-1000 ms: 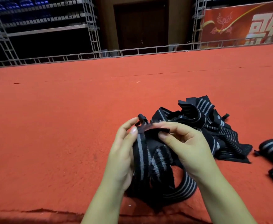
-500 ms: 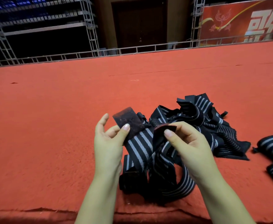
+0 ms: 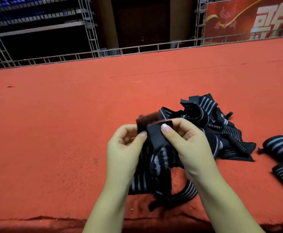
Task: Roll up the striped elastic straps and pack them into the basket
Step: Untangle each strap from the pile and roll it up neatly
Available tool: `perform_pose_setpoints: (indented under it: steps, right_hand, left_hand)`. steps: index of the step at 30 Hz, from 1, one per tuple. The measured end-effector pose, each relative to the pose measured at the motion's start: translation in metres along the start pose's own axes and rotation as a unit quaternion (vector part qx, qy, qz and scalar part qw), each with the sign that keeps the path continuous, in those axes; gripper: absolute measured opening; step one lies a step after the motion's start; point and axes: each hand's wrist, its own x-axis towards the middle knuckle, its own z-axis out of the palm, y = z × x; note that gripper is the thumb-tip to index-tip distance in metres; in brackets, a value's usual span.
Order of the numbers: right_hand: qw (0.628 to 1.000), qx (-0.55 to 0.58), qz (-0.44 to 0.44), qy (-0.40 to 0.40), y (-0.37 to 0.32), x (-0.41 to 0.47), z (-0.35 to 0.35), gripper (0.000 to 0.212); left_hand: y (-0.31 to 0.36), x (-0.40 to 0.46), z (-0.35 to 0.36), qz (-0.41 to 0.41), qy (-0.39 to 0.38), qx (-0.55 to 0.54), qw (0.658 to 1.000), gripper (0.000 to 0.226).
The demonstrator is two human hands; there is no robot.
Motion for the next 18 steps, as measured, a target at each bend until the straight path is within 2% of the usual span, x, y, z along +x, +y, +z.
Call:
perform_pose_setpoints:
  steps: [4,6,10,18]
  right_hand:
    - [1.0,0.015,-0.006,0.022,0.0,0.002,0.004,0.006]
    - [1.0,0.02,-0.007,0.017,0.0,0.001,0.002,0.006]
    - [0.999,0.025,-0.032,-0.01,-0.001,-0.001,0.001,0.011]
    - [0.998,0.02,-0.057,-0.023,-0.005,-0.002,0.002,0.013]
  left_hand:
    - [0.003,-0.012,0.003,0.005,-0.069,-0.005,0.998,0.009]
    - [0.005,-0.014,0.0,0.018,-0.09,0.002,0.996,0.014]
    - [0.007,-0.013,-0.001,0.031,-0.105,-0.01,0.994,0.007]
    - [0.011,-0.015,-0.004,0.025,-0.114,0.021,0.993,0.019]
